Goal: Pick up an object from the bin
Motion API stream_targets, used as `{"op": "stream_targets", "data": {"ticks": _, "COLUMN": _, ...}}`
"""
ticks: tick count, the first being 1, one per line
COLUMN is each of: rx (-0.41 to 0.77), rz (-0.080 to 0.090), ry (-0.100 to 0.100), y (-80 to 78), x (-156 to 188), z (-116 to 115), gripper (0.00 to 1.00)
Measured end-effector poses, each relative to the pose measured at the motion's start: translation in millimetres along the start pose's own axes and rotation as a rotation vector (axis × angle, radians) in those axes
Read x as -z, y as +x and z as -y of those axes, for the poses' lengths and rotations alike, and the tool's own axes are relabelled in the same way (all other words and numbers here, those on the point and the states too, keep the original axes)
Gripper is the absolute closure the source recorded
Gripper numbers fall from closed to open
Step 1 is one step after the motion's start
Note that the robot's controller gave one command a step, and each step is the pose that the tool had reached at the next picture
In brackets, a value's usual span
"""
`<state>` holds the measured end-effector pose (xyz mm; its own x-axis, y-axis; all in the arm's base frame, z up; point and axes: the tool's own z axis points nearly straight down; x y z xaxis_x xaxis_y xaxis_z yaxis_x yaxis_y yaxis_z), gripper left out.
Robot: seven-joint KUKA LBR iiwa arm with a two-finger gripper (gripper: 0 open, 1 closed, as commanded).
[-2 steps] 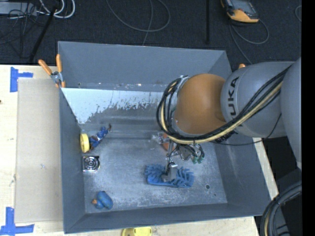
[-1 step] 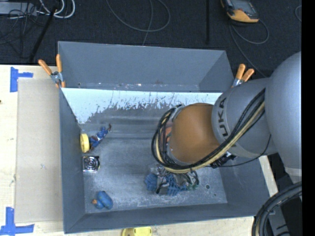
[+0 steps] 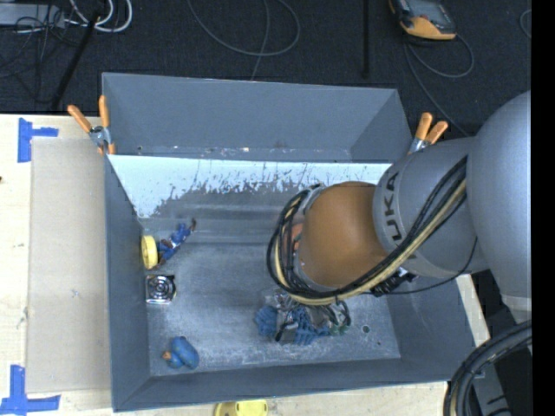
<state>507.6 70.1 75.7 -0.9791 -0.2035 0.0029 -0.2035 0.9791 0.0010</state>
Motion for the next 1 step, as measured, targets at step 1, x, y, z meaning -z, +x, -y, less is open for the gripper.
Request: {"op": "stream_targets", "data": {"ticks": 1, "rx": -0.024, "rz": 0.004, "ry": 0.001, "y": -19.3, "x": 132.3, "z": -16.4, "gripper": 1.00}}
